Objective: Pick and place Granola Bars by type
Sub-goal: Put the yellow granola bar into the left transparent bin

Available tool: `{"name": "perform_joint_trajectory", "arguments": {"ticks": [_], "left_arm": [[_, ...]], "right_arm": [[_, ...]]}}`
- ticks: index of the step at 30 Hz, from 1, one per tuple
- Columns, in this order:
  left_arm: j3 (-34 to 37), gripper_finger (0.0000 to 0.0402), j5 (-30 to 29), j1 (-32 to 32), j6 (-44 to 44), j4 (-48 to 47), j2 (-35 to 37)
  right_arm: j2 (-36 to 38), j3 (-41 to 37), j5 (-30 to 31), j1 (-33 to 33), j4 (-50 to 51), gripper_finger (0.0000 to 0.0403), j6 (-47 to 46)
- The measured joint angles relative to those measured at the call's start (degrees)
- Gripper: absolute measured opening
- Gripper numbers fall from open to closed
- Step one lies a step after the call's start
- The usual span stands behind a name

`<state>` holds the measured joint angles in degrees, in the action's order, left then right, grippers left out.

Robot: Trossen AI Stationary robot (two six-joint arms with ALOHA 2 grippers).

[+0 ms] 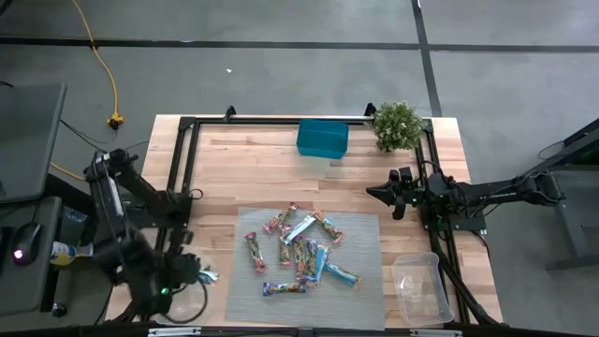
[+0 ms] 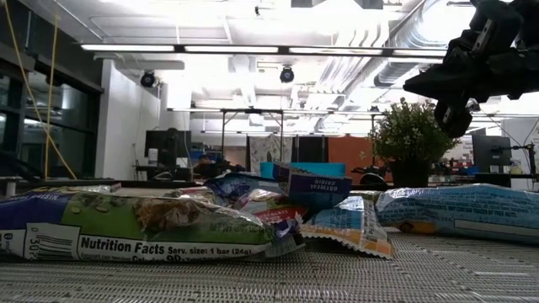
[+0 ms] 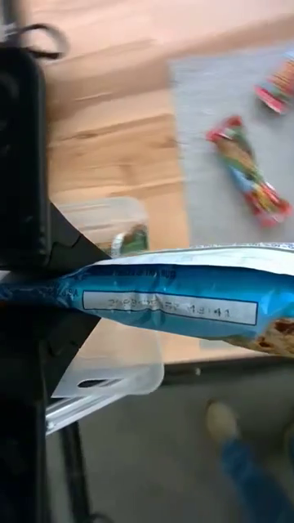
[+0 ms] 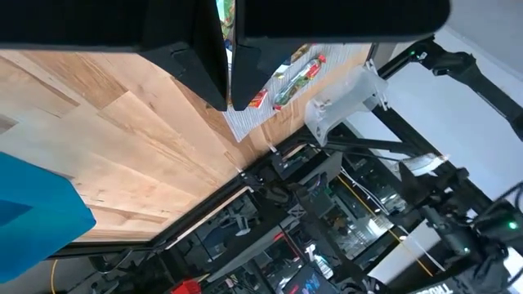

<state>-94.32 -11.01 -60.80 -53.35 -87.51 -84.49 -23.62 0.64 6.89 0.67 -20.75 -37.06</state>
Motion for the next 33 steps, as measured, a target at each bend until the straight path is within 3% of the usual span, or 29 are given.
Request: {"name": "perform_joint_trajectory", "arguments": {"ticks": [5,13,19,23,28,33], "left_arm": [[0.66,0.0026,2.19,-3.89,-12.22,-2.20,-3.22],[8.63,0.0026,16.51,-4.49,-17.72,-1.27,-7.52],[15.87,0.0026,16.76,-4.07,-24.69,3.76,-7.54],[20.99,0.0026,16.88,-3.73,-24.91,9.82,-7.56],[27.33,0.0026,23.65,-2.81,-23.36,15.71,-7.56],[30.64,0.0026,25.49,-2.95,-19.05,21.23,-7.56]], "right_arm": [[0.00,0.00,0.00,-0.01,0.00,0.0000,0.00],[0.02,0.00,0.00,0.01,0.00,0.0000,0.00],[0.00,0.01,-0.01,0.01,0.00,0.0000,0.00],[0.01,0.00,0.00,0.01,0.00,0.0000,0.00],[0.00,-0.01,0.01,-0.01,0.00,0.0000,0.00],[0.00,-0.01,0.00,-0.01,0.00,0.0000,0.00]]}}
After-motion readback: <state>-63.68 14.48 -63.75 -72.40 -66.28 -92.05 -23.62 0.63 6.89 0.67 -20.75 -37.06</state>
